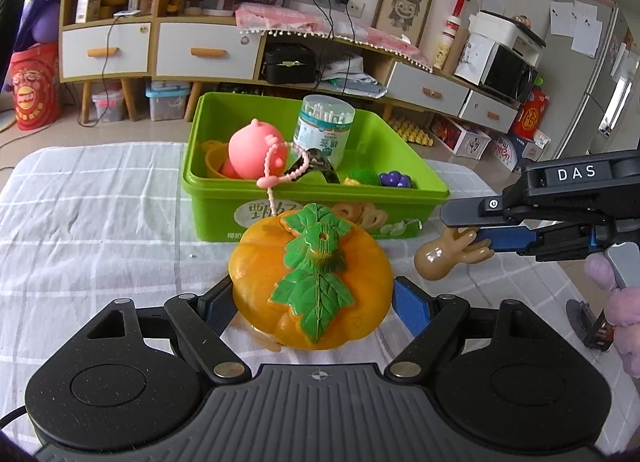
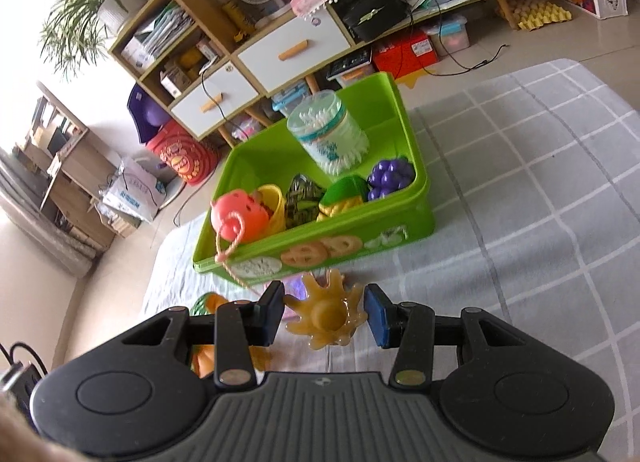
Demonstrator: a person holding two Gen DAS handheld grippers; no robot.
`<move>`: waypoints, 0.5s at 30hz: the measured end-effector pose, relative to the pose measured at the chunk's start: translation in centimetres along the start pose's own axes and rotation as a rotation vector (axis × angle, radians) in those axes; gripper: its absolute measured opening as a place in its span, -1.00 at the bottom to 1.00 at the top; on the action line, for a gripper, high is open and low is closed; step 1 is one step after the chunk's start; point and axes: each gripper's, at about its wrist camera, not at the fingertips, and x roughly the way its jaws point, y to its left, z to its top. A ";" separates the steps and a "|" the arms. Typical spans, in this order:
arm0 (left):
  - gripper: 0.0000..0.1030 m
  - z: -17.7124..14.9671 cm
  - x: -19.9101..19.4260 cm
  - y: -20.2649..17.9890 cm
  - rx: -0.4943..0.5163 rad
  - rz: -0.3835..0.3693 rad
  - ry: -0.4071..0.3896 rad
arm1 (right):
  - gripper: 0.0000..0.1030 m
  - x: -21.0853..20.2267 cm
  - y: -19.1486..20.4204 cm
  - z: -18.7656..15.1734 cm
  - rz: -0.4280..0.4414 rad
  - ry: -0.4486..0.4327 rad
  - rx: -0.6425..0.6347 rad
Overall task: Organize rigid objects
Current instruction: 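Carry the orange pumpkin and tan octopus toy over the green bin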
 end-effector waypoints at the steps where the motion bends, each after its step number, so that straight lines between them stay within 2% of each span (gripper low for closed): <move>1: 0.61 0.1 0.0 0.0 -0.002 0.001 -0.003 | -0.51 0.0 0.0 0.2 0.001 -0.006 0.004; 15: 0.61 3.9 2.1 -0.8 -0.004 -0.022 -0.024 | -0.51 -0.5 -1.9 4.7 0.032 -0.155 0.147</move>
